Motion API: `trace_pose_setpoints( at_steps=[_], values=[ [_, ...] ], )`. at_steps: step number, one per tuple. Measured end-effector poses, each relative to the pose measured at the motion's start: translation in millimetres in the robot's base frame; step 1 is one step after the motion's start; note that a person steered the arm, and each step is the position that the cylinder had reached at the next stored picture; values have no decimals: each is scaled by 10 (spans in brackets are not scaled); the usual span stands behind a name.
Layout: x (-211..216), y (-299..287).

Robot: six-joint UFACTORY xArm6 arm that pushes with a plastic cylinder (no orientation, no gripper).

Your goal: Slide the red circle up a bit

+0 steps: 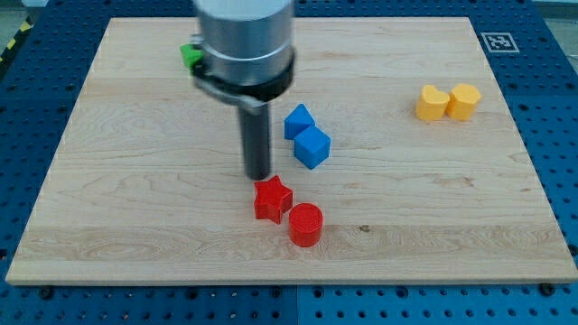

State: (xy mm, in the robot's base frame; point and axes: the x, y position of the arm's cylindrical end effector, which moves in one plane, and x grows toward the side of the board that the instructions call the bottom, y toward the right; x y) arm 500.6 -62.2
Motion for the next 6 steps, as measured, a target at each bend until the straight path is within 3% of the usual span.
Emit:
trace_pose_setpoints(
  at_steps=[1, 2, 4, 6],
  values=[
    [186, -219],
    [672, -215],
    [845, -145],
    [845, 976]
  ],
)
